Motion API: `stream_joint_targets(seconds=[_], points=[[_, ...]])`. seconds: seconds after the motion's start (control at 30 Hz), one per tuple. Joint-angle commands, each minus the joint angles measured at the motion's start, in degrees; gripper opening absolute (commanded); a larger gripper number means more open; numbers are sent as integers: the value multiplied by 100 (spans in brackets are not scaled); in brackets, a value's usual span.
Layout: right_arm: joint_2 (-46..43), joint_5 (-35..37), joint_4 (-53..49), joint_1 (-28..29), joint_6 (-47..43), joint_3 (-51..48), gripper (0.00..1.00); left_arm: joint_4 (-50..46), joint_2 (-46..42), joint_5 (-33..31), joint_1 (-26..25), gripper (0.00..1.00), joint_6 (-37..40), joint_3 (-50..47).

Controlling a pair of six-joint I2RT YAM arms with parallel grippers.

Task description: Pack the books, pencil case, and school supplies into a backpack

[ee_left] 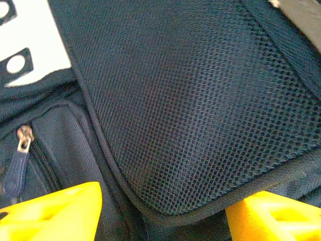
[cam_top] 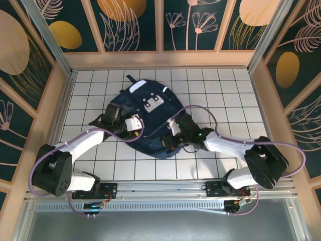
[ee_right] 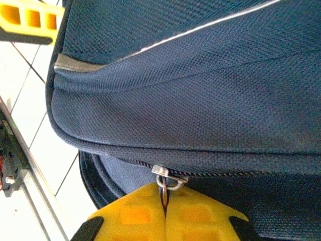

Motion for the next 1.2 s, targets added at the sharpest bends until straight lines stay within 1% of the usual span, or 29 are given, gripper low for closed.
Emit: stream_joint_targets(seconds=[0.0, 0.07, 0.13, 0.2, 0.3, 0.43, 0.53, 0.6, 0.67, 0.73, 0.77, 0.87, 0.93, 1.0, 1.1, 1.17], points=[[347, -211, 591, 274, 398, 388, 0, 119, -17, -123, 152, 65, 242, 153], [544, -196, 560, 421, 372, 583, 0, 383, -51, -285, 315, 64, 75, 47], [658, -195, 526, 524, 343, 698, 0, 678, -45, -252, 596, 63, -262, 59], [755, -267, 560, 611, 355, 740, 0, 928, 45, -270, 821, 65, -613, 174], [923, -378, 754, 755, 475, 770, 0, 798, 348, -279, 879, 67, -759, 568], [1277, -415, 897, 945, 523, 1026, 0, 926, 655, 141, 884, 71, -1102, 819], [1508, -365, 936, 982, 520, 1204, 0, 743, 670, 686, 883, 75, -1205, 906], [1611, -345, 994, 975, 531, 1264, 0, 688, 397, 1150, 882, 75, -1254, 760], [1678, -360, 1005, 973, 540, 1312, 0, 558, -56, 1552, 880, 75, -1115, 488], [1693, -383, 1012, 971, 559, 1324, 0, 210, -611, 1883, 880, 75, -662, 137], [1679, -389, 1011, 962, 556, 1320, 0, 111, -927, 1919, 871, 74, -501, -92], [1602, -371, 985, 919, 558, 1273, 0, 144, -1734, 1757, 836, 75, -376, -722], [1551, -379, 970, 892, 546, 1227, 0, 78, -1969, 1686, 751, 75, -319, -914], [1506, -389, 914, 875, 533, 1191, 0, -107, -1912, 1486, 500, 74, -247, -882], [1426, -355, 816, 845, 484, 1159, 0, -441, -1493, 826, -1, 75, -85, -688], [1367, -323, 805, 826, 487, 1129, 0, -503, -1209, 636, -155, 75, -20, -591]])
